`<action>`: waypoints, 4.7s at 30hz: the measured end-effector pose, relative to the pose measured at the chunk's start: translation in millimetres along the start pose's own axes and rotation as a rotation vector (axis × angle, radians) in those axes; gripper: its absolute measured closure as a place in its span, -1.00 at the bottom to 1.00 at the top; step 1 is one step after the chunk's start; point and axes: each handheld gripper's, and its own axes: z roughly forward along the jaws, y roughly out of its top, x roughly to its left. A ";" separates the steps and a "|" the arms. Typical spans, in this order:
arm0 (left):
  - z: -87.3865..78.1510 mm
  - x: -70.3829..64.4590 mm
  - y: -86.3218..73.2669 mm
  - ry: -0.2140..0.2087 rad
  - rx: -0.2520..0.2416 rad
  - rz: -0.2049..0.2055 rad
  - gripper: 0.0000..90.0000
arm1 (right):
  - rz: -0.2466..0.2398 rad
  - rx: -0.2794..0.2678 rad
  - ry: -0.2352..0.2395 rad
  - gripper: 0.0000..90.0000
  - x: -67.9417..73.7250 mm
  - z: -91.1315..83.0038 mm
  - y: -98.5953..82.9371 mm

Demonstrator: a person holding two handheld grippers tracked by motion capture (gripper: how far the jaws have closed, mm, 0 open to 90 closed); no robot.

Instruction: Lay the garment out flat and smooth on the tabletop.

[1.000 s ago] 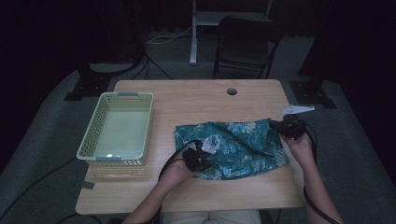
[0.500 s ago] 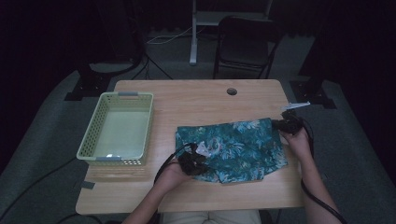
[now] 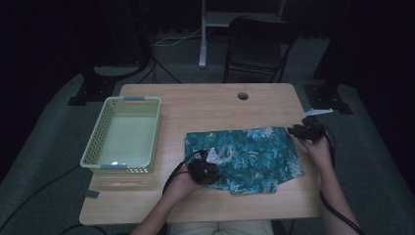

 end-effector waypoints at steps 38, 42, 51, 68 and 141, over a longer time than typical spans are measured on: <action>-8.7 -12.4 4.2 -0.018 0.065 0.079 0.98 | -0.593 0.063 0.288 0.97 107.5 -70.0 -73.8; -27.5 -7.5 11.3 -0.089 -0.041 0.042 0.98 | -0.557 0.056 0.496 0.97 104.6 -83.7 -67.0; -22.0 57.0 18.4 -0.035 -0.122 -0.174 0.98 | -0.119 0.000 0.555 0.96 46.9 -47.5 -26.7; 23.7 108.0 14.7 0.009 -0.056 -0.330 0.97 | 0.080 0.165 0.437 0.96 29.5 26.3 -5.8; 10.3 77.9 -9.7 0.302 -0.078 -0.317 0.05 | -0.200 0.141 0.160 -0.26 51.4 54.4 28.7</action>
